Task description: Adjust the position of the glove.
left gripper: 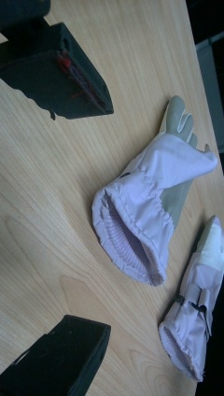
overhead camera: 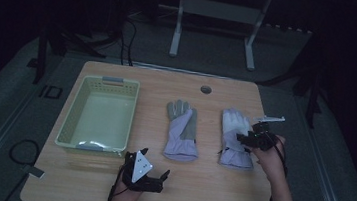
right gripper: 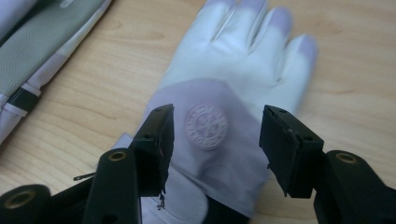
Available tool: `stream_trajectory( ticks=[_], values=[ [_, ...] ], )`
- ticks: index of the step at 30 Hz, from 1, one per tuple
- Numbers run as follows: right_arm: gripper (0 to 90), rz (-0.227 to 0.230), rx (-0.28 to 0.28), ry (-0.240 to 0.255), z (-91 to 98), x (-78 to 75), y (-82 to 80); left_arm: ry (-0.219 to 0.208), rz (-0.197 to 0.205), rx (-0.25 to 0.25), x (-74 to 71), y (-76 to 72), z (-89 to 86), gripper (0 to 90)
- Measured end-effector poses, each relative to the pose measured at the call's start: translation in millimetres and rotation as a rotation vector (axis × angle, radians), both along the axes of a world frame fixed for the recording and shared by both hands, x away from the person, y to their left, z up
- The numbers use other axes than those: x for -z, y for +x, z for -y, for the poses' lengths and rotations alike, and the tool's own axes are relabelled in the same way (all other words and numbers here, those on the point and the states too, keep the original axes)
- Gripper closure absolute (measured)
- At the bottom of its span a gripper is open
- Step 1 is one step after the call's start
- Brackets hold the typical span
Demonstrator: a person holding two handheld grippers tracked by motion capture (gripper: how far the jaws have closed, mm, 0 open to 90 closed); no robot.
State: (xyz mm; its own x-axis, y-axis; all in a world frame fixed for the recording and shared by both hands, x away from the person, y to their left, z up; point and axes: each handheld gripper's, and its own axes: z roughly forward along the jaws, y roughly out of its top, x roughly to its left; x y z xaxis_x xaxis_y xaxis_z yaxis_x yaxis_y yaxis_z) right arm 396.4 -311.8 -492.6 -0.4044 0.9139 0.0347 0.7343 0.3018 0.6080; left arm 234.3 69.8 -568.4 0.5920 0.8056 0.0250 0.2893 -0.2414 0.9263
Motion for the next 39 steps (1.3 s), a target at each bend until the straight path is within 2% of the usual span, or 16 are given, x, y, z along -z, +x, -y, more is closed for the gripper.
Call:
stream_trajectory(
  ticks=[6, 9, 11, 16, 17, 19, 26, 27, 31, 33, 37, 39],
  values=[
    [46.1, -0.052, 0.023, -0.021, -3.9, 23.6, 8.0, 0.0, 0.0, 0.0, 0.0, -0.1, 0.2, 0.0],
    [54.1, -0.075, 0.015, -0.006, -3.5, 34.3, 9.8, 0.002, 0.002, 0.002, 0.1, -0.3, 0.3, 0.0],
    [60.0, -0.076, 0.013, 0.015, -3.4, 35.6, 8.4, 0.002, 0.002, 0.003, 0.0, -0.3, 0.4, 0.0],
    [64.7, -0.072, 0.011, 0.013, -4.9, 36.5, 6.9, 0.003, 0.002, 0.003, 0.1, -0.4, 0.8, 0.0],
    [71.8, -0.073, 0.016, 0.014, -6.8, 35.8, 6.0, 0.003, 0.002, 0.002, 0.1, -0.4, 0.9, 0.0],
    [75.6, -0.063, 0.022, 0.008, -9.2, 35.0, 4.1, 0.002, 0.001, 0.003, 0.1, -0.4, 0.6, 0.0],
    [79.6, -0.062, 0.057, 0.072, -2.7, 20.3, -1.4, 0.001, 0.0, 0.002, 0.0, -0.1, 0.2, 0.0],
    [80.1, -0.048, 0.059, 0.088, 0.4, 11.6, -4.0, 0.002, 0.0, 0.002, 0.0, -0.1, 0.3, 0.0],
    [80.4, -0.03, 0.055, 0.101, 2.3, -7.6, -7.1, 0.002, 0.001, 0.002, 0.0, -0.2, 0.3, 0.0],
    [80.6, -0.021, 0.057, 0.105, 2.2, -11.3, -7.7, 0.003, 0.001, 0.002, 0.0, -0.2, 0.3, 0.0],
    [80.7, 0.016, 0.05, 0.11, -3.2, -35.9, -11.5, 0.001, -0.001, 0.0, 0.0, -0.1, 0.3, 0.0],
    [80.7, 0.024, 0.046, 0.117, -4.7, -40.9, -11.8, 0.001, 0.0, 0.001, 0.0, -0.1, 0.2, 0.0]
  ],
)
